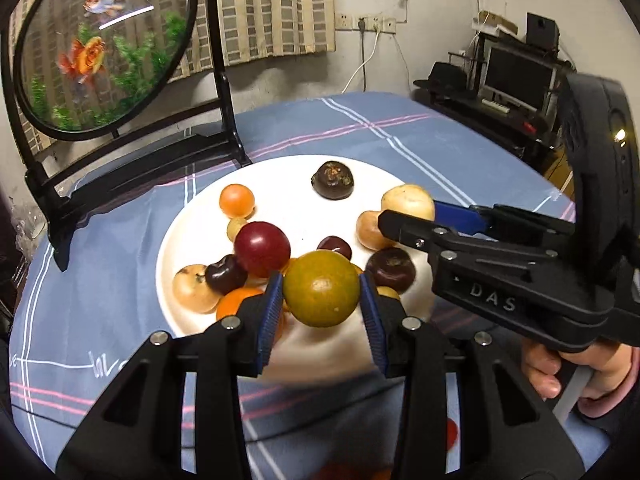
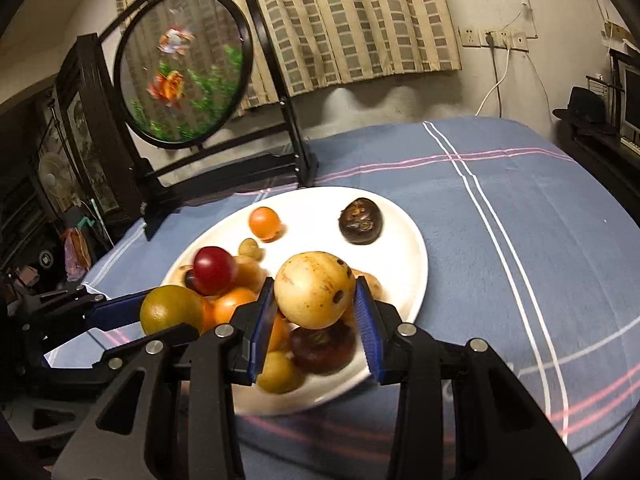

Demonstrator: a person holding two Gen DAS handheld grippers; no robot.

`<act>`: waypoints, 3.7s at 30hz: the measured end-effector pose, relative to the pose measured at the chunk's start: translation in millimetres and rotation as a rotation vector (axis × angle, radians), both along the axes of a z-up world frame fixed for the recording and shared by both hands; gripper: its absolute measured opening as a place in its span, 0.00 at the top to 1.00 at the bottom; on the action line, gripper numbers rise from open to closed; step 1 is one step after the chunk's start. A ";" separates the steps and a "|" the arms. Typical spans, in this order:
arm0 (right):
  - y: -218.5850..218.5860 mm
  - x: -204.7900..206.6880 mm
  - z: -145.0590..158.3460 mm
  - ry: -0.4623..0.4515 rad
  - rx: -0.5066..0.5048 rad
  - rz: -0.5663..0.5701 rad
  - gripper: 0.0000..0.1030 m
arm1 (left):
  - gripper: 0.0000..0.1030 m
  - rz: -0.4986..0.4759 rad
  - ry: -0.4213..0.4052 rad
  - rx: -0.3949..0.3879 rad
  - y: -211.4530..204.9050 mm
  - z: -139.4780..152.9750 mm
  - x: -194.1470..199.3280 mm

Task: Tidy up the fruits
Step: 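Carry both fruits onto the white plate and open both grippers, then grasp a red tomato with the right gripper while the left gripper grasps a red apple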

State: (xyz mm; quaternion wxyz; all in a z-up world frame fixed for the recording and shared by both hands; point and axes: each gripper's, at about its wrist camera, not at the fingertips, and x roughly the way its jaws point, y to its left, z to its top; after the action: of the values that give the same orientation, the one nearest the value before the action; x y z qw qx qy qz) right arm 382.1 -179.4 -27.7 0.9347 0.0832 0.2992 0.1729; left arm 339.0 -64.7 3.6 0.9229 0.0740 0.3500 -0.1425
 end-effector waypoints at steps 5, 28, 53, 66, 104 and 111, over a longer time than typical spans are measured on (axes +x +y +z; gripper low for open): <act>-2.4 10.1 -3.8 0.014 0.001 0.033 0.55 | 0.42 0.028 -0.004 0.033 -2.9 -10.0 7.1; 15.8 -111.7 0.0 0.041 -0.098 0.207 0.55 | 0.03 0.352 -0.033 -0.151 137.0 -3.4 -116.0; 35.0 -116.3 -28.5 0.161 -0.176 0.285 0.55 | 0.02 0.363 -0.105 -0.083 122.4 1.5 -134.0; 39.1 -115.6 -30.3 0.152 -0.199 0.283 0.60 | 0.03 0.379 -0.096 -0.073 124.3 -0.1 -131.8; 32.5 -110.9 -29.0 0.170 -0.166 0.232 0.67 | 0.30 0.226 0.100 0.032 91.2 -43.5 -112.3; 32.6 -111.5 -29.4 0.172 -0.166 0.232 0.67 | 0.47 0.211 0.110 0.034 87.5 -46.9 -110.9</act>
State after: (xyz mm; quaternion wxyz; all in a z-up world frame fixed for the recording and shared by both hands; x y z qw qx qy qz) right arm 270.6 -146.9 -57.1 0.8831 -0.0150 0.3989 0.2465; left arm 228.1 22.9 -43.3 0.9107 0.0446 0.4085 -0.0425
